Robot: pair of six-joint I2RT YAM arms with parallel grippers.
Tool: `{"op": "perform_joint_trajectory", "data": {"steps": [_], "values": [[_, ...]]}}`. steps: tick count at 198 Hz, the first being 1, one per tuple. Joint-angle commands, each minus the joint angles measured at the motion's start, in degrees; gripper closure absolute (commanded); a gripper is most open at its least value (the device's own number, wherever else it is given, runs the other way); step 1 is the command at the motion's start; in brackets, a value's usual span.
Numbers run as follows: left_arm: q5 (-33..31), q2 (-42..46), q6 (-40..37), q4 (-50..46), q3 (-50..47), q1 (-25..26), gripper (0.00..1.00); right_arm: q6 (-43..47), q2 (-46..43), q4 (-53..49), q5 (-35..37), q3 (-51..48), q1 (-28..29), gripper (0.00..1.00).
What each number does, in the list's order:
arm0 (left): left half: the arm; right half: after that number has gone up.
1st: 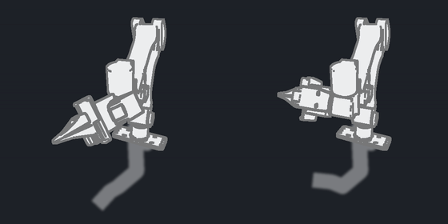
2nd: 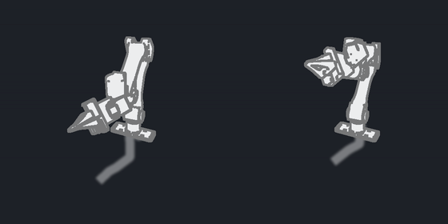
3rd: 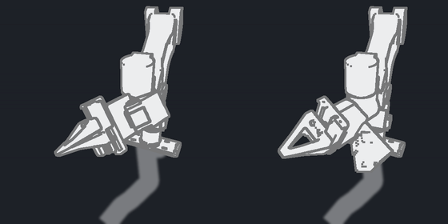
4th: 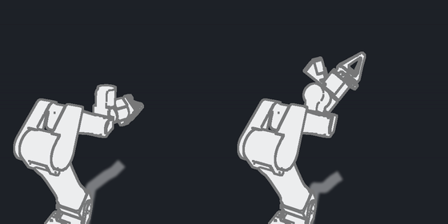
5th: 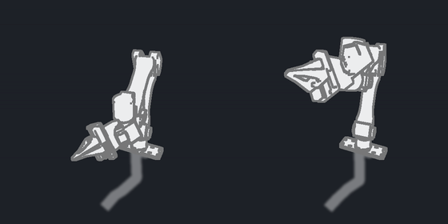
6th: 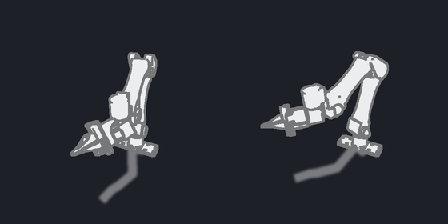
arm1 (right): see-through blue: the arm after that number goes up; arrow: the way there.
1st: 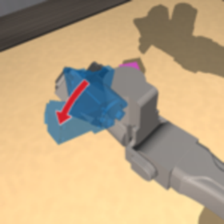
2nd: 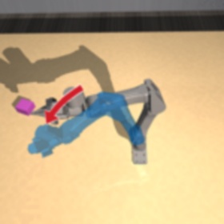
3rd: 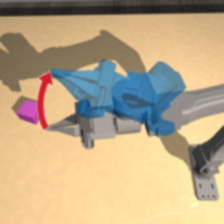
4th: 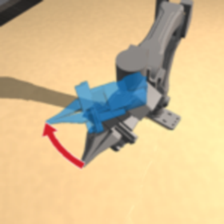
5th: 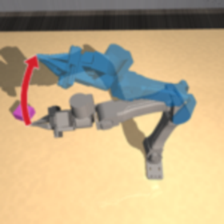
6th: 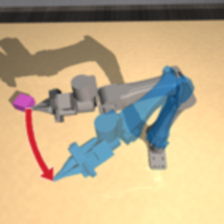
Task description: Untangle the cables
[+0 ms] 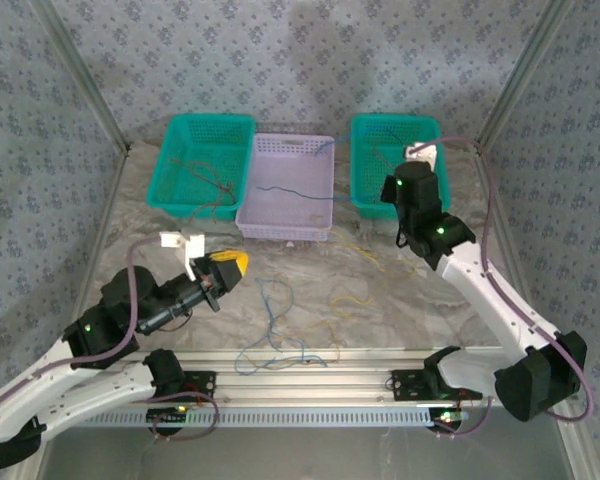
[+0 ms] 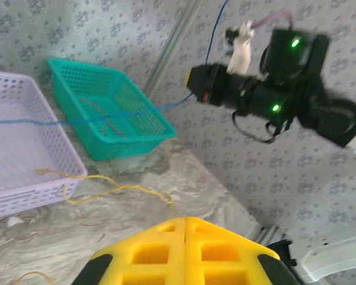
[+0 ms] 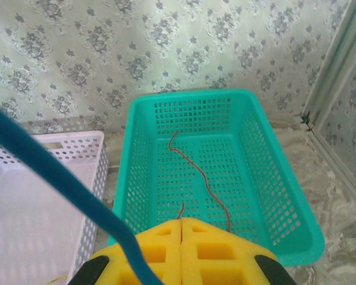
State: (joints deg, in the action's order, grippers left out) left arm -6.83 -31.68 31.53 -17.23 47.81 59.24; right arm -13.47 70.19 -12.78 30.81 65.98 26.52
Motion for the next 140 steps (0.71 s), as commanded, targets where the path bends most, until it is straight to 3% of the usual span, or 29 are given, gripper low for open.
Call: {"op": "perform_joint_trajectory", "data": {"steps": [1,33,89,140], "values": [[-1.8,-3.8,-1.6,-4.0,0.4,-0.3,1.00,3.4,6.3,-4.0,4.6,5.6,2.0,1.00],[-3.0,-6.0,0.3,-4.9,-2.4,-0.3,0.80,7.9,17.7,-7.4,8.9,15.2,3.7,1.00],[-3.0,-6.4,4.2,-6.1,-9.3,-0.3,0.51,12.2,37.6,-13.7,8.6,32.6,4.1,1.00],[1.2,-8.3,9.7,-1.2,-17.1,0.7,0.47,14.3,55.0,-25.4,5.3,52.4,4.1,1.00]]}}
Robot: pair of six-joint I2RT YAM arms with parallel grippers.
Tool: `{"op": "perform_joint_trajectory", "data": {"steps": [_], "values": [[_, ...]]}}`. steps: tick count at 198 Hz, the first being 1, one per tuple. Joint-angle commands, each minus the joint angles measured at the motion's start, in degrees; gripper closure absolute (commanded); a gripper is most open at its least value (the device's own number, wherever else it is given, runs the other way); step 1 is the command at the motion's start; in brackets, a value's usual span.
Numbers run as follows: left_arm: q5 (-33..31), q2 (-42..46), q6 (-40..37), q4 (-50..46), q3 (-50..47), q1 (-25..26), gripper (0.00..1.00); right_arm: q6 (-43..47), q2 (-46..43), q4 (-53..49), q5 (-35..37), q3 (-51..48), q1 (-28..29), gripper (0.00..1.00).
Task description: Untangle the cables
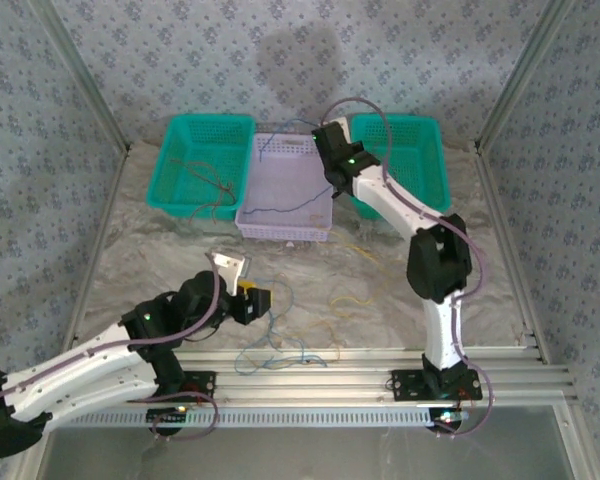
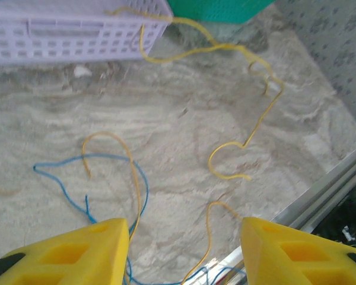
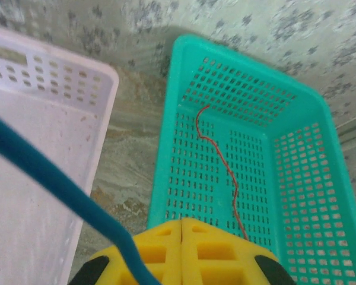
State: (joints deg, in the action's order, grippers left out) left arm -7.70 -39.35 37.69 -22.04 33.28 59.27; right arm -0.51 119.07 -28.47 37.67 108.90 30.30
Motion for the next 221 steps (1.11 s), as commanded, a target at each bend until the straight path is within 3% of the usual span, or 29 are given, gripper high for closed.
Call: {"op": "perform_joint_trajectory", "data": {"steps": [1,25,62,104,221], "values": [[2.0,-0.7,3.6,3.6,-2.7,0.7,0.47,1.3,6.5,-10.1,-1.7,10.0,0.3,1.00],[2.1,-1.7,4.9,4.1,-5.3,1.7,0.47,0.2,13.0,-17.5,-5.7,19.6,0.5,1.00],[3.7,-6.4,5.9,5.0,-6.9,2.3,0.46,0.5,19.2,-22.8,-8.7,26.7,0.8,1.00],[5.2,-12.8,7.2,10.9,-8.6,3.5,0.41,1.1,23.2,-25.3,-10.4,30.2,0.8,0.90],[7.1,-25.0,6.7,18.9,-9.5,4.5,0.44,4.1,24.2,-25.3,-13.1,33.2,2.8,0.68]]}}
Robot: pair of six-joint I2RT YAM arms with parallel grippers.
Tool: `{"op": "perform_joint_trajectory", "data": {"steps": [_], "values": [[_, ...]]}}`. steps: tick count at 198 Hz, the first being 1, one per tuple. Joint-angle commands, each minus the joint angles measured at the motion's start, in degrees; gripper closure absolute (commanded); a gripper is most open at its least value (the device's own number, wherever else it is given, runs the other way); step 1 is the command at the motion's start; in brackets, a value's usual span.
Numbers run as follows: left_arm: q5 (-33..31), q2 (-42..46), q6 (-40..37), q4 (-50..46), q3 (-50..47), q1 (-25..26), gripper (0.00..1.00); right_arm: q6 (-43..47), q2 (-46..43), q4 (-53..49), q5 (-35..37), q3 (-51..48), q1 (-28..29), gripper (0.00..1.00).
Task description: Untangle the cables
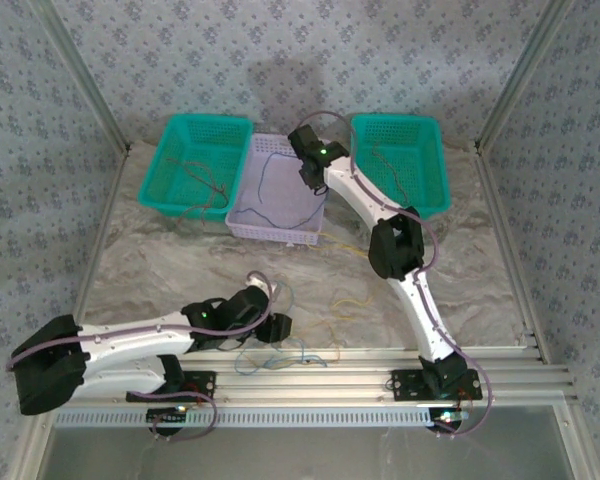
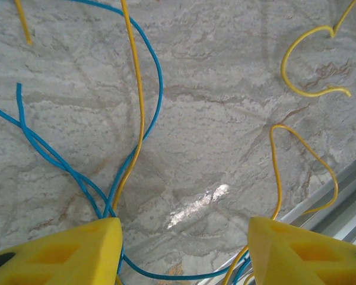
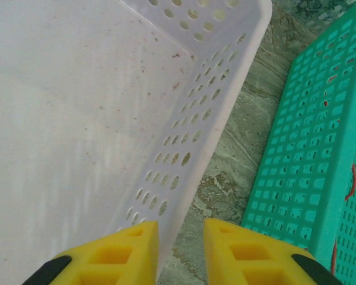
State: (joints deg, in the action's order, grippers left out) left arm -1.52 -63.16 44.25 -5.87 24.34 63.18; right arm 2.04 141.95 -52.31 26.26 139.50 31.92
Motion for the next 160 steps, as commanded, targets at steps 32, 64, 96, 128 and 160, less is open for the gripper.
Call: {"op": "perform_joint_trajectory", "data": {"steps": [32,64,96,128,160], "values": [[1.0,-2.9,0.0,4.0,-0.6,0.6,0.53,2.4,1.2,-3.0,-4.9,4.8,2.1,0.50],[0.7,-4.4,-0.4,4.5,-0.1,0.6,0.60,2.5,0.1,-4.7,-7.0,6.1,2.4,0.39],[1.0,-5.8,-1.0,4.6,0.8,0.6,0.63,2.2,-2.6,-6.8,-10.6,6.5,2.4,0.30],[1.5,-7.2,-1.7,4.6,1.7,0.6,0.72,2.9,-5.6,-8.2,-13.1,6.0,3.0,0.17],[0.6,-7.3,-2.5,3.3,2.7,0.6,0.92,4.7,-7.2,-9.4,-10.9,5.9,4.3,0.10]]}}
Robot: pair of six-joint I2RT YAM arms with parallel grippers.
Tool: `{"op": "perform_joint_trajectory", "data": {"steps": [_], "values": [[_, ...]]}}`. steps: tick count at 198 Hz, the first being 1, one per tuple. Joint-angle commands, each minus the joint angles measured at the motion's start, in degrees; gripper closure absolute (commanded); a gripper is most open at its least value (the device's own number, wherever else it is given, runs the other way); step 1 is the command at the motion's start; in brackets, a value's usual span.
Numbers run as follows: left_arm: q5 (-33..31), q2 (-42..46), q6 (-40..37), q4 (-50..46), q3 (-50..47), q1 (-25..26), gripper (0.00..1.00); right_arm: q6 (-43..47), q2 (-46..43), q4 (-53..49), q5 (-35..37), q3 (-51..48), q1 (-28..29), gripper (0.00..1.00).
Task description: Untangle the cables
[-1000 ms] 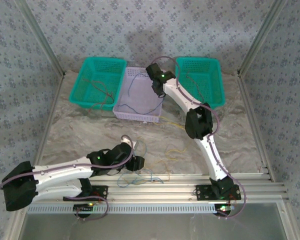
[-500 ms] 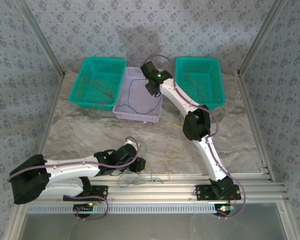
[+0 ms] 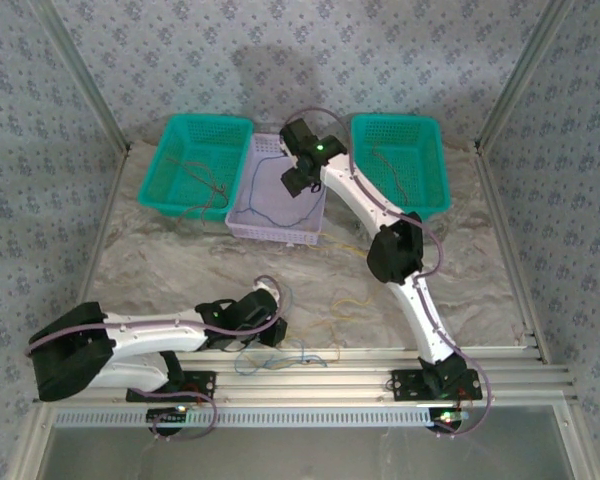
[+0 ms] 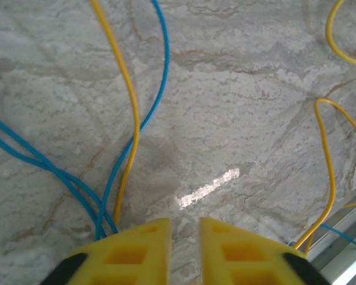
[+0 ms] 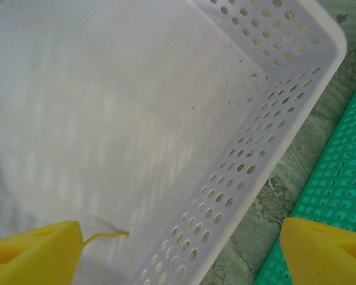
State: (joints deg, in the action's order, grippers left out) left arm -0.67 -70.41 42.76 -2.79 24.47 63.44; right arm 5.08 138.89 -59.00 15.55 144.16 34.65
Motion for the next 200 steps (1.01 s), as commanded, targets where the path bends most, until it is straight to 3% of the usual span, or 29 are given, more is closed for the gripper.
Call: {"op": "perform_joint_trajectory", "data": {"steps": [1,12,35,105,185,200], "values": [[-0.3,-0.1,-1.0,0.1,2.6,0.3,0.93,1.7,-4.2,-2.7,-0.2,1.2,1.6,0.09],[-1.0,-0.1,-1.5,-0.5,3.0,0.2,1.00,1.7,-4.5,-3.0,-0.1,1.2,1.6,0.08],[-1.9,0.5,-2.0,-1.5,3.5,-1.0,1.00,1.9,-5.1,-3.6,-1.2,1.3,1.7,0.00],[-2.0,3.2,-6.4,-4.1,8.7,-8.7,1.00,1.8,-6.4,-3.0,-2.2,2.7,1.5,0.00],[2.8,4.1,-9.3,-10.7,13.8,-11.8,1.00,-0.6,-14.6,0.8,-1.5,1.3,-0.2,0.00],[3.6,5.5,-7.4,-11.2,11.9,-11.8,0.87,-0.4,-15.8,0.8,-1.5,0.8,-0.3,0.00]]}}
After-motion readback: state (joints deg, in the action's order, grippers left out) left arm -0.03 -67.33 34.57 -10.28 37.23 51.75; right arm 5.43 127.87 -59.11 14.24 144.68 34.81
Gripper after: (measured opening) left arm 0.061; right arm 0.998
